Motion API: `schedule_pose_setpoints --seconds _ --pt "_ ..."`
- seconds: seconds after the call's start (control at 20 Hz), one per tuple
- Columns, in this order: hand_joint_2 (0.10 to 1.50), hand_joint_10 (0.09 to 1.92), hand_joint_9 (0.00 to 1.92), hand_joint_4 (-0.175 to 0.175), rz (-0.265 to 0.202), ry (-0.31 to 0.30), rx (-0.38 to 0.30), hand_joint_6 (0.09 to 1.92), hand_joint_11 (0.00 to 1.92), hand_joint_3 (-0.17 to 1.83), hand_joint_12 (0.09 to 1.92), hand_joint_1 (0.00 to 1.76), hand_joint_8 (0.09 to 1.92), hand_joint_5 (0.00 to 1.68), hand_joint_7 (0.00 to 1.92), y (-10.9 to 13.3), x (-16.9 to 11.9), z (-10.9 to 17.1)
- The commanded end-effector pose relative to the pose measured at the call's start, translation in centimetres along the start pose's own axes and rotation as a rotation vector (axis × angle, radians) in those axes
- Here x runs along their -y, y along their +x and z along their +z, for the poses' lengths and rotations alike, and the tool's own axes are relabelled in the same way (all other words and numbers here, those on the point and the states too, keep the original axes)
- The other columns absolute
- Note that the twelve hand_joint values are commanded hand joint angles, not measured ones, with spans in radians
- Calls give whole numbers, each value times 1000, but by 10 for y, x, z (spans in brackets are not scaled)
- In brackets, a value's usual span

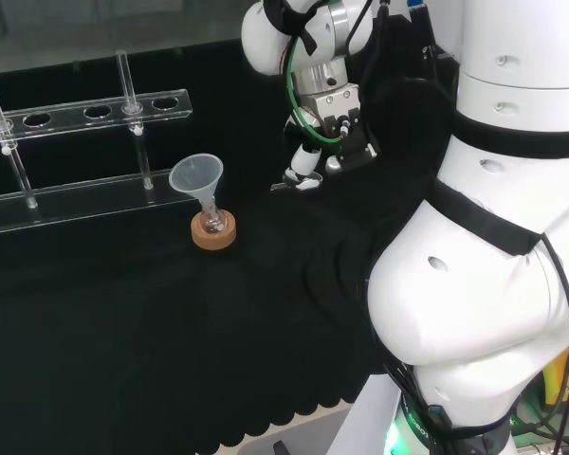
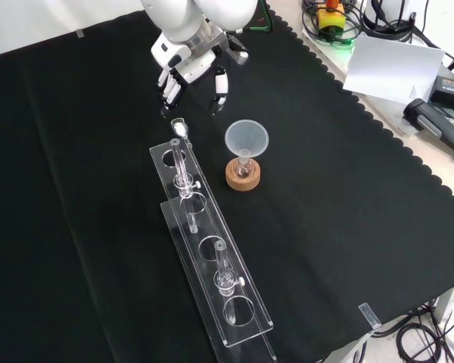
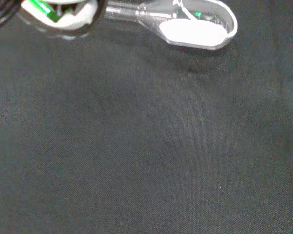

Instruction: Pick up the weighing funnel.

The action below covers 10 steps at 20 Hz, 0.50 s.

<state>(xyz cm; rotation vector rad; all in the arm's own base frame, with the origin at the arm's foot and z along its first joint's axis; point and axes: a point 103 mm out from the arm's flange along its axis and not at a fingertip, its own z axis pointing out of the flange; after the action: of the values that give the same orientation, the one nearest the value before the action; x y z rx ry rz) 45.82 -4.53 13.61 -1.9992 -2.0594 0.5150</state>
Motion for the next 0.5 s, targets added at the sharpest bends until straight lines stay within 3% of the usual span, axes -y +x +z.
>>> schedule_pose_setpoints --seconds 0.05,0.5 --pt "582 485 812 -65 0 7 17 87 500 558 1296 877 696 555 482 -6 -15 15" --pt "570 484 809 -54 5 12 51 87 501 573 1292 917 697 612 486 -12 -30 29"
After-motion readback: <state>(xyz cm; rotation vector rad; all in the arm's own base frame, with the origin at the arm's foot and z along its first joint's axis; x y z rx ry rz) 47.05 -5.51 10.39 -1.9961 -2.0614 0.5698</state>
